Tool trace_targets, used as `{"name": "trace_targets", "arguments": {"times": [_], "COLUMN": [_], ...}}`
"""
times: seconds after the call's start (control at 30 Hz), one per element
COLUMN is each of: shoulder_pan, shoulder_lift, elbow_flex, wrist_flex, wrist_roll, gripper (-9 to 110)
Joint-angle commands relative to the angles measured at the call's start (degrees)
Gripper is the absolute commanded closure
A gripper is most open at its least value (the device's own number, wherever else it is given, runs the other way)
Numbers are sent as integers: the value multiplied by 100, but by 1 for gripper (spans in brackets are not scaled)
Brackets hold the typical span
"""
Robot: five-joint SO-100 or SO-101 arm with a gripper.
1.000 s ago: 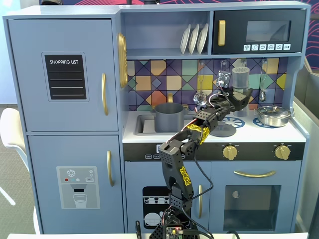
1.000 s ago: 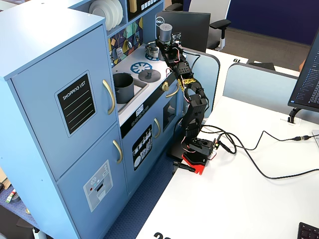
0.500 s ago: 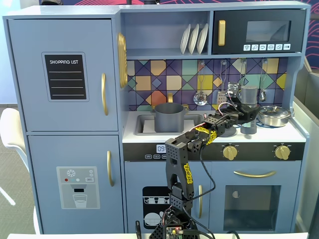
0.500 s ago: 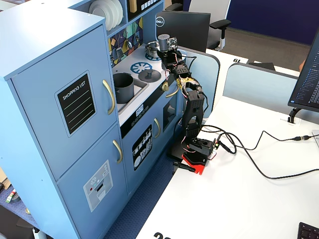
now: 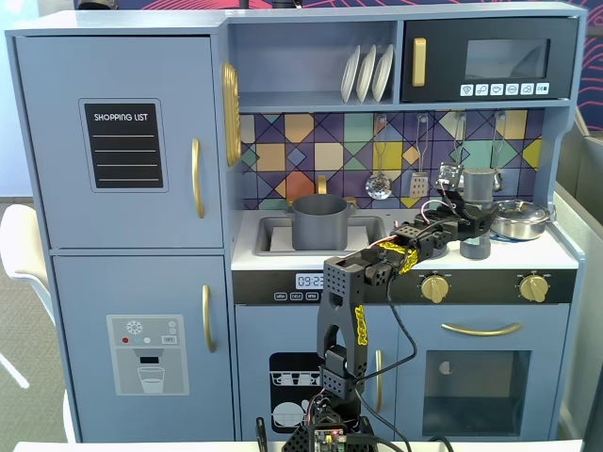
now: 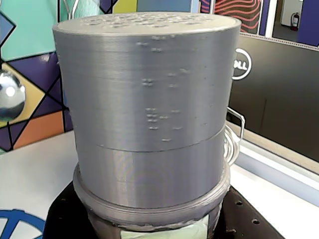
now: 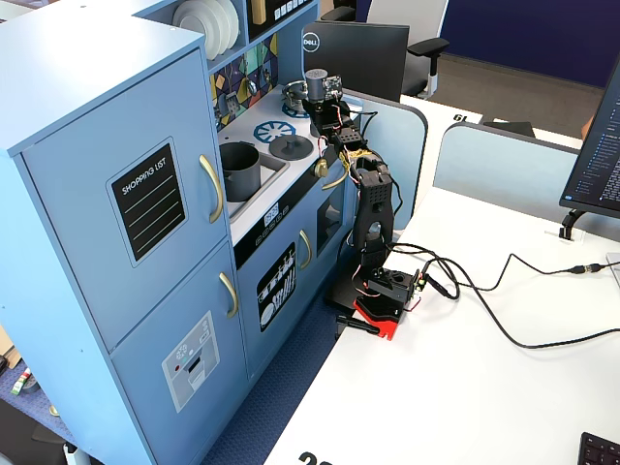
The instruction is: Put salt in the gray recipient
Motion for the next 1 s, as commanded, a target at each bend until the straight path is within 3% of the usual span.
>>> {"name": "trace_targets", "arguments": {"times": [0.0, 0.47, 0.73, 0.97], "shoulder_pan": [114, 229, 229, 255], "shoulder_lift": [26, 325, 431, 668], "elbow_flex": [-404, -88, 18, 176], "wrist_flex": [-123, 185, 141, 105], "wrist_roll": [299, 193, 554, 527], "gripper": [101, 100, 71, 59]}}
